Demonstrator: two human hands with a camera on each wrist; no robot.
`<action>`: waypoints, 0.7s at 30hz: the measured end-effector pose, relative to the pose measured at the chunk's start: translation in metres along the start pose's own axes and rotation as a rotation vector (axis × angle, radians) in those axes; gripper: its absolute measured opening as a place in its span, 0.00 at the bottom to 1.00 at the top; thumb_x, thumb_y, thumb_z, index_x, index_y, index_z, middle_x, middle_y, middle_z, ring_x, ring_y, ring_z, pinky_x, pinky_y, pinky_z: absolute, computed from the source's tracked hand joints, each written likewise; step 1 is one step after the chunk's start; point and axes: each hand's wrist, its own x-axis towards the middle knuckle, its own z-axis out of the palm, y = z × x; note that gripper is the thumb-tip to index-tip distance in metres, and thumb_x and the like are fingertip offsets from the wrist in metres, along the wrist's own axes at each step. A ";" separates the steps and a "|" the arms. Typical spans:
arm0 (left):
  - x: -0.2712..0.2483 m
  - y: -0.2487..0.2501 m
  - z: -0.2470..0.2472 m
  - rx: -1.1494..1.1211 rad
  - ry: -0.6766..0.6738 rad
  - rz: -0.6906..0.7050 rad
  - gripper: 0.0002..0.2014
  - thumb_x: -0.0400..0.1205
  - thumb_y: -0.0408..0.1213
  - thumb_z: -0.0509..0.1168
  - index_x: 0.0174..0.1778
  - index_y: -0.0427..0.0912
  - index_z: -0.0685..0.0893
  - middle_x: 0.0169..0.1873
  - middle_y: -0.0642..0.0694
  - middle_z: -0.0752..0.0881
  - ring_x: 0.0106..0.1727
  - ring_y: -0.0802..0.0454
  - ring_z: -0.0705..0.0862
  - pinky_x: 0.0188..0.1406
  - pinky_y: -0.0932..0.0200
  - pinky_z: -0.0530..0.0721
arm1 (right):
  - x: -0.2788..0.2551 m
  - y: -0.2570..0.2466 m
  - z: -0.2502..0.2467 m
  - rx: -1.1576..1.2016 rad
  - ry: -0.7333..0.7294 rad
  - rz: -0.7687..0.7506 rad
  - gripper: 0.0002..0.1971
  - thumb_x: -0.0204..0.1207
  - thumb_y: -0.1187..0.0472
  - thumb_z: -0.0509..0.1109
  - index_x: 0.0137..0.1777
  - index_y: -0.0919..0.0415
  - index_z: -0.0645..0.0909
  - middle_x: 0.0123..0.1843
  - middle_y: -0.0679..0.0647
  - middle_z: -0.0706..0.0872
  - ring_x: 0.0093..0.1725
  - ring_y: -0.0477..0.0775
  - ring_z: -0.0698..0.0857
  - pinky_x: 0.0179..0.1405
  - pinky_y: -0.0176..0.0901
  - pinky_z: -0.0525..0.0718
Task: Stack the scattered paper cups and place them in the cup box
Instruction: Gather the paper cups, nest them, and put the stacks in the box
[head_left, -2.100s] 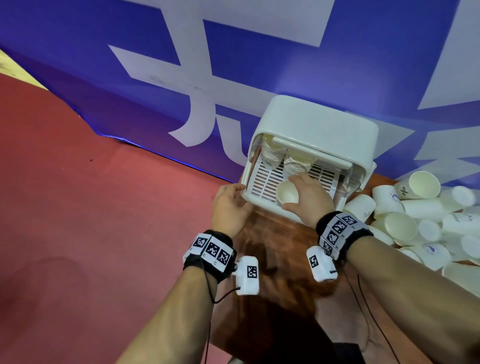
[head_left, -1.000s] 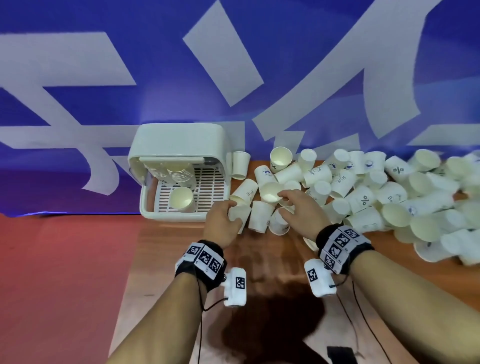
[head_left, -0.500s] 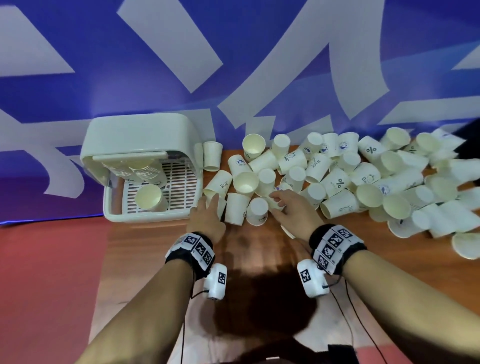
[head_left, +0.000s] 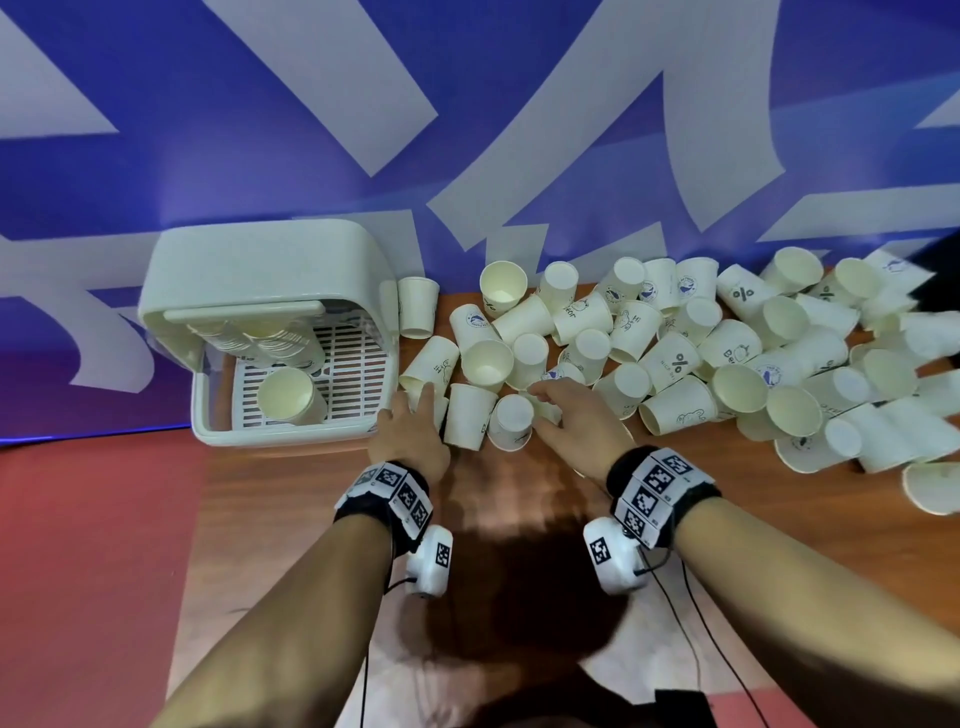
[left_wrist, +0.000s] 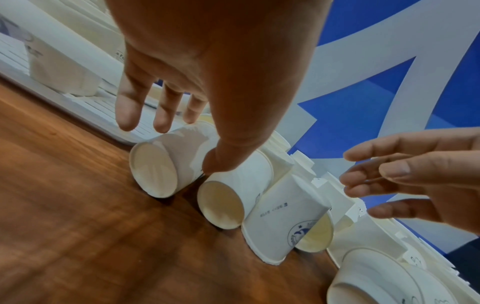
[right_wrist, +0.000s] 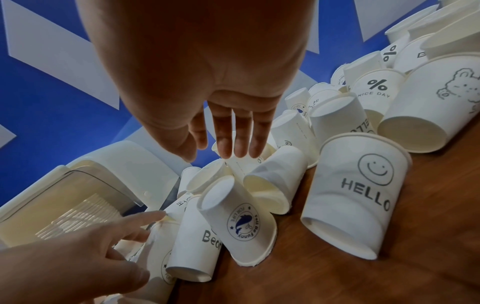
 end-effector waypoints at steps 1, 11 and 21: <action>0.001 0.001 -0.001 -0.005 -0.002 -0.006 0.41 0.78 0.38 0.62 0.85 0.57 0.48 0.82 0.43 0.55 0.78 0.38 0.63 0.71 0.41 0.75 | 0.001 -0.001 0.001 -0.003 -0.002 0.003 0.21 0.79 0.58 0.70 0.72 0.57 0.78 0.67 0.55 0.83 0.68 0.56 0.79 0.68 0.48 0.75; 0.001 -0.004 0.007 -0.034 0.016 -0.017 0.24 0.78 0.44 0.66 0.68 0.48 0.66 0.65 0.40 0.72 0.65 0.37 0.76 0.50 0.44 0.81 | 0.004 -0.004 0.004 -0.039 -0.047 0.028 0.22 0.78 0.60 0.69 0.73 0.55 0.77 0.67 0.54 0.82 0.68 0.56 0.77 0.68 0.47 0.73; -0.013 -0.026 0.012 -0.398 0.080 -0.048 0.22 0.72 0.48 0.70 0.56 0.44 0.70 0.58 0.43 0.76 0.56 0.39 0.82 0.53 0.45 0.83 | 0.015 -0.021 0.018 -0.103 -0.133 -0.018 0.21 0.80 0.59 0.67 0.74 0.56 0.76 0.68 0.56 0.80 0.69 0.57 0.74 0.68 0.46 0.69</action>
